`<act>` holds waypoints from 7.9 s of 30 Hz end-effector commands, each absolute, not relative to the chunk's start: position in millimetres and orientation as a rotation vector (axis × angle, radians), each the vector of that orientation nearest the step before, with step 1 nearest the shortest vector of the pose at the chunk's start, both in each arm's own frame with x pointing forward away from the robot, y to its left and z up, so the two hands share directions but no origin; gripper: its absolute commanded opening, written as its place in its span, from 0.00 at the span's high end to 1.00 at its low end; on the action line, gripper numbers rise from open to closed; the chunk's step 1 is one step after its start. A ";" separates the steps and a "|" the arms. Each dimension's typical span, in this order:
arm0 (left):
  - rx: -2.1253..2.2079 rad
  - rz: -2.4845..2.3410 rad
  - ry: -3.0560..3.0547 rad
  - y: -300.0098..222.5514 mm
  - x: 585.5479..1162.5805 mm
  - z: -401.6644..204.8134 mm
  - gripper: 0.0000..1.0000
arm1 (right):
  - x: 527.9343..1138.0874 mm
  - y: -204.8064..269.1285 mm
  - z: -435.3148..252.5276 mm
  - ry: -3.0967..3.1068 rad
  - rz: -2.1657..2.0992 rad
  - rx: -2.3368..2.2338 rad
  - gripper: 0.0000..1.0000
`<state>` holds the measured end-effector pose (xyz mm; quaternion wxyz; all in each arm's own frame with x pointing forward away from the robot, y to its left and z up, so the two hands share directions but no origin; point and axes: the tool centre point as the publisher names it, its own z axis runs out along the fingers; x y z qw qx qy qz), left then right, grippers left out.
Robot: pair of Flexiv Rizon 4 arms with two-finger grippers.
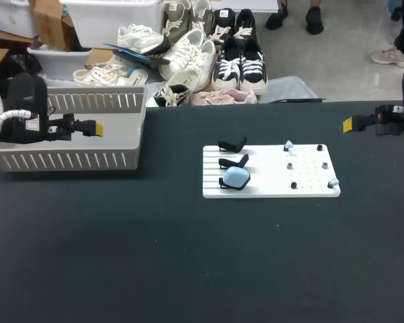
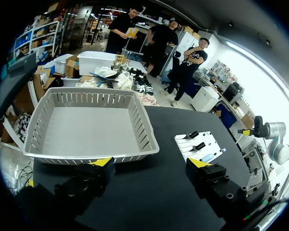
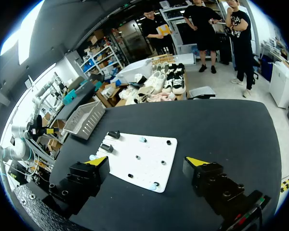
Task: Pick up each earbud case from the left stands, insert the matching earbuds, close the lid, and place the case in the box.
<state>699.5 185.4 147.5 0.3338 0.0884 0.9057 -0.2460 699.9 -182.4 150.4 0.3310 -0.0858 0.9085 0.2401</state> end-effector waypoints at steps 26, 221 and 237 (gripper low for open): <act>0.381 -0.629 2.300 188.3 709.4 156.2 0.00 | 700.6 -183.5 149.6 2.374 0.633 -0.228 0.00; 1.437 -0.861 1.668 -122.1 714.5 72.2 1.00 | 705.3 -153.4 141.7 2.393 0.658 -0.341 0.00; 1.533 -0.807 1.590 -159.4 722.4 89.7 1.00 | 708.6 -85.9 120.6 2.400 0.786 -0.573 0.00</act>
